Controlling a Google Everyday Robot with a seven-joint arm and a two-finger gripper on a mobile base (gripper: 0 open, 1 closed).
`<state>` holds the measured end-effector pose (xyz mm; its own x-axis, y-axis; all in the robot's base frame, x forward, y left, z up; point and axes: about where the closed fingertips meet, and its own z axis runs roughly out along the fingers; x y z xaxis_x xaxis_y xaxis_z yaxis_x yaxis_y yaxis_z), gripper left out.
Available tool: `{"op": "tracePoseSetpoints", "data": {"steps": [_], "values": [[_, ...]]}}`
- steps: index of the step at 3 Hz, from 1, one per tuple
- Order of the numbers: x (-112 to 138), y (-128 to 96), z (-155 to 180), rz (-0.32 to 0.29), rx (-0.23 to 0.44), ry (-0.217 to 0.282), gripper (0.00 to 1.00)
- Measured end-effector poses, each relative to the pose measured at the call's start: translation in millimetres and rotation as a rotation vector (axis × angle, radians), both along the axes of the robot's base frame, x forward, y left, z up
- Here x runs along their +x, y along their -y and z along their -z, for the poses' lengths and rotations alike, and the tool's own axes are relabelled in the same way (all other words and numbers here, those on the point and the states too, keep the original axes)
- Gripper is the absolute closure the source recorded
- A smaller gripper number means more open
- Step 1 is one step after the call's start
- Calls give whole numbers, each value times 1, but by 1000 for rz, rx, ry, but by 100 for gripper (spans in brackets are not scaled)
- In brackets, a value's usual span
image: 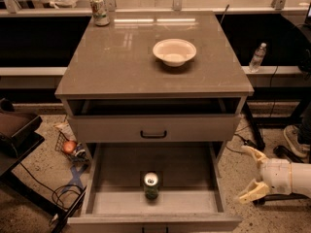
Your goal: Pick green can from middle drawer and place on counter
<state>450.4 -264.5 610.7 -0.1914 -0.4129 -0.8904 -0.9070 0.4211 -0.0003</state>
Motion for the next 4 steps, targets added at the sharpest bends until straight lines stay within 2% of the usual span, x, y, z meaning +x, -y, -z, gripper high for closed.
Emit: {"op": "tracePoseSetpoints", "data": {"steps": [1, 2, 3, 4], "values": [[10, -20, 19, -28, 51, -2, 0], [32, -70, 51, -96, 175, 16, 0], [53, -130, 86, -179, 272, 30, 0], [64, -159, 104, -205, 289, 42, 0]]}}
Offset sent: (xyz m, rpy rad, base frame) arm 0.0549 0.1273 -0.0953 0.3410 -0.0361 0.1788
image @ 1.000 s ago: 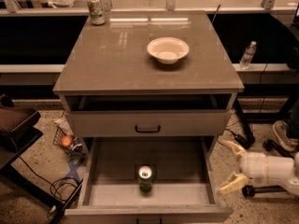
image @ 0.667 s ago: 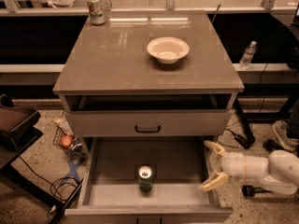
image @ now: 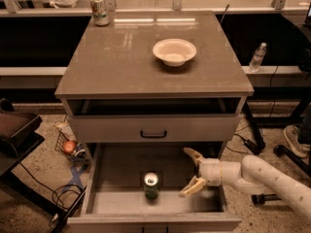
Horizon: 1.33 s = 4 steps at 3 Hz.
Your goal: Pick green can from middle drawer and place on counter
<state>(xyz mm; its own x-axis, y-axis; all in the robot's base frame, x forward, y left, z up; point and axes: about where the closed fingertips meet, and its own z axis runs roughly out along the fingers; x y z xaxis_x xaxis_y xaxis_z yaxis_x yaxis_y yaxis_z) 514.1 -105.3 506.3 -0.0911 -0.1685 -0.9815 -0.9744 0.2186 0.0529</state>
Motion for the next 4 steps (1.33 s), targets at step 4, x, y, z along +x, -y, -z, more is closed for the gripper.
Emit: {"op": "tracePoseSetpoints", "data": {"steps": [4], "values": [[-2, -82, 47, -22, -144, 129, 0]]}}
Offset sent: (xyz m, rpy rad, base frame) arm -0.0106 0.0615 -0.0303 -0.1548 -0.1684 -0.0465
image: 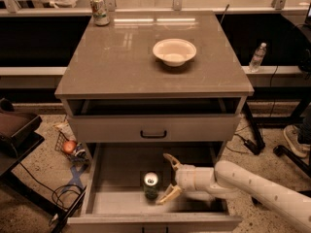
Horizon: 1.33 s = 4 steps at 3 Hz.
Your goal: Pick green can from middle drawer and place on counter
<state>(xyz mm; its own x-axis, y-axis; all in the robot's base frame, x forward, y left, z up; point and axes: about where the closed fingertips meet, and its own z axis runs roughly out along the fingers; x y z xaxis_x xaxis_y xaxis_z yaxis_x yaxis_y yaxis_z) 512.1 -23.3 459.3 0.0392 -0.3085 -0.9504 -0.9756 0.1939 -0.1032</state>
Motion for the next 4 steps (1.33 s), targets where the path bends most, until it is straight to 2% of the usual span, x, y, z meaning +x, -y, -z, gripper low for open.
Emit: {"op": "tracePoseSetpoints", "data": {"steps": [1, 2, 4], "values": [[6, -16, 14, -30, -18, -4, 0], [9, -27, 21, -57, -28, 8, 18], [10, -36, 23, -84, -10, 25, 64]]}}
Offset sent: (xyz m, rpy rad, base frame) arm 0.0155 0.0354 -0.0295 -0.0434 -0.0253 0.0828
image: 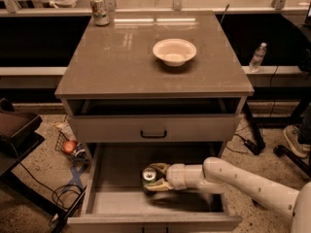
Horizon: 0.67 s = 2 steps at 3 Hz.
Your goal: Pick green can from middle drawer and place on counter
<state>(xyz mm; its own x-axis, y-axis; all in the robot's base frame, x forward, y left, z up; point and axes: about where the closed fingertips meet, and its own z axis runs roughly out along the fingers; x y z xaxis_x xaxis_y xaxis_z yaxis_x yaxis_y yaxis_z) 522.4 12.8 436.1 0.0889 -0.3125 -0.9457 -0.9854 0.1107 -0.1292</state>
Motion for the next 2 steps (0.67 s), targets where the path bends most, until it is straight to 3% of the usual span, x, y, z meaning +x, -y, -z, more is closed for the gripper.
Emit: {"op": "tracePoseSetpoints", "data": {"steps": [1, 2], "values": [[-1, -1, -5, -2, 37, 0, 96], [-1, 2, -18, -3, 89, -5, 100]]}}
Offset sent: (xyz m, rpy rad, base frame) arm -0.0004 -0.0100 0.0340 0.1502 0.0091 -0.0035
